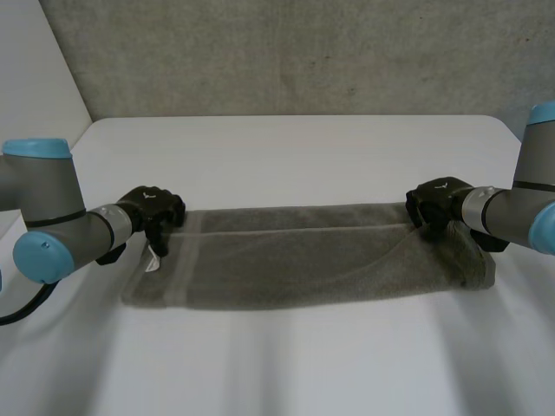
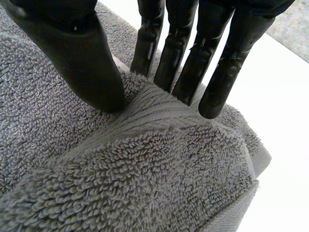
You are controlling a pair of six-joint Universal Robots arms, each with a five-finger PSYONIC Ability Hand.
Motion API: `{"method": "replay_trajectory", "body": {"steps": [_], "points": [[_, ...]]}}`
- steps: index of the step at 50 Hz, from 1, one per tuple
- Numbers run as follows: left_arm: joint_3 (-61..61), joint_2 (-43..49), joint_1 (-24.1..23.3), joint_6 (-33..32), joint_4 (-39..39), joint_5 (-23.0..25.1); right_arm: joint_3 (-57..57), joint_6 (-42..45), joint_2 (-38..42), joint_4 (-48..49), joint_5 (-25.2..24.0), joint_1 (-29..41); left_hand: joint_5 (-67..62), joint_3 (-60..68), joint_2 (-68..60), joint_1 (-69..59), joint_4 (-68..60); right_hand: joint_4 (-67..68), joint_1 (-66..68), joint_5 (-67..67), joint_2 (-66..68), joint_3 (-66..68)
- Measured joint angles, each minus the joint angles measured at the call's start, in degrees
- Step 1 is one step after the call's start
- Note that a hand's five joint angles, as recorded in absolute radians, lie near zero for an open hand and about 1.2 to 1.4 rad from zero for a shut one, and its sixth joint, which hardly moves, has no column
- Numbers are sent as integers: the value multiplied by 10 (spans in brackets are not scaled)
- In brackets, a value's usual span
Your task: Fold the towel.
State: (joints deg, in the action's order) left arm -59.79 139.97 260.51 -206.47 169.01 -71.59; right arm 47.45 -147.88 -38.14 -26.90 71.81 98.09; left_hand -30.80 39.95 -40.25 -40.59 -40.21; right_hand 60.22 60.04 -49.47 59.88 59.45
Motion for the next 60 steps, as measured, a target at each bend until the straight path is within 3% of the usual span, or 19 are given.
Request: {"method": "replay_trajectory", "body": {"steps": [11, 14, 18, 60], "points": [[-3, 0, 0, 0, -3, -6, 2, 1, 1, 1, 0, 0, -7, 19, -19, -17, -19, 0, 0, 0, 0, 0], [-5, 0, 0, -1, -8, -7, 2, 1, 1, 2, 1, 0, -111, 128, -124, -119, -123, 0, 0, 0, 0, 0], [-6, -2, 0, -1, -17, -8, 2, 2, 2, 2, 2, 0, -193, 208, -200, -152, -206, 0, 0, 0, 0, 0], [-71, -51, 0, -1, -35, -11, 11, 4, 3, 3, 6, 0, -208, 218, -215, -184, -212, 0, 0, 0, 0, 0]]}}
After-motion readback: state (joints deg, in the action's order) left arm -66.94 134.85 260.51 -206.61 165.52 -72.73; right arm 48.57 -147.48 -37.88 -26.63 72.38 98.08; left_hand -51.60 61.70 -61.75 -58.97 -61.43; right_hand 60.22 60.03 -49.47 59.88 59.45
